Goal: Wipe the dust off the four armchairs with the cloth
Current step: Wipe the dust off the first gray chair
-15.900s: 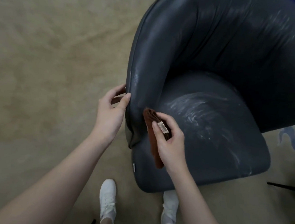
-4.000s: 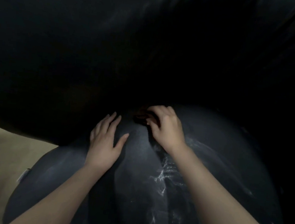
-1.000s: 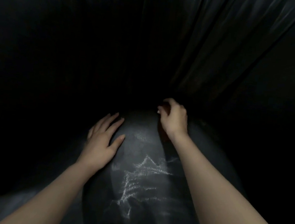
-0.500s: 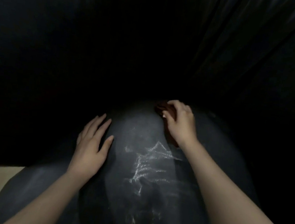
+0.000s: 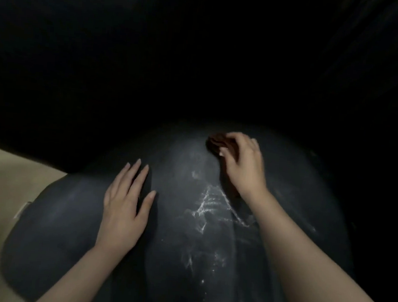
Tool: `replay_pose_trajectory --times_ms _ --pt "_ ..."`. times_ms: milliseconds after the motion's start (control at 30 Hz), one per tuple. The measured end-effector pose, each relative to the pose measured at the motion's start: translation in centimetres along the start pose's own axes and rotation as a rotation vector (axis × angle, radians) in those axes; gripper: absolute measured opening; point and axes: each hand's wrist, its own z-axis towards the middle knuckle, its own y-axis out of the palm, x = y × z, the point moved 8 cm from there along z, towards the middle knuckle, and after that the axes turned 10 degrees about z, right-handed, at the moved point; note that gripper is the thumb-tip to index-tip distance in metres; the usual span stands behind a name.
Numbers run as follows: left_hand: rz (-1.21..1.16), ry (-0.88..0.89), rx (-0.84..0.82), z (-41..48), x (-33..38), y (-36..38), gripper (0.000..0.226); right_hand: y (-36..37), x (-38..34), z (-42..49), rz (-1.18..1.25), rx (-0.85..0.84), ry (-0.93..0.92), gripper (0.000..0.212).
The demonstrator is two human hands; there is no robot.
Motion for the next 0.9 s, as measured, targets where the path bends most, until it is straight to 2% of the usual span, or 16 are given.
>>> replay_pose_trajectory --times_ms 133,267,400,467,633,767,900 --pt "-0.041 -0.013 -0.011 0.0 -0.9 0.1 0.055 4.6 -5.1 -3.6 0.059 -0.154 -0.200 0.026" --pt "-0.064 -0.010 -0.003 0.2 -0.9 0.0 0.053 4.2 -4.9 -5.9 0.112 -0.298 -0.245 0.026" --pt "-0.098 -0.018 0.010 0.1 -0.8 -0.2 0.053 1.0 -2.3 -2.5 0.037 -0.069 -0.145 0.025" --pt "-0.115 -0.017 0.012 0.1 -0.8 -0.1 0.052 1.2 -2.1 -1.8 -0.013 -0.021 -0.122 0.024" --pt "-0.168 0.003 0.038 -0.7 -1.0 -0.7 0.052 4.8 -5.3 -6.4 0.008 -0.182 -0.258 0.028" --pt "-0.093 0.000 0.024 -3.3 -1.4 -1.1 0.052 4.5 -5.4 -10.0 0.064 -0.303 -0.306 0.027" --pt "-0.041 -0.045 0.045 -6.0 -2.5 -1.7 0.052 2.4 -3.9 -8.2 0.021 -0.130 -0.180 0.025"
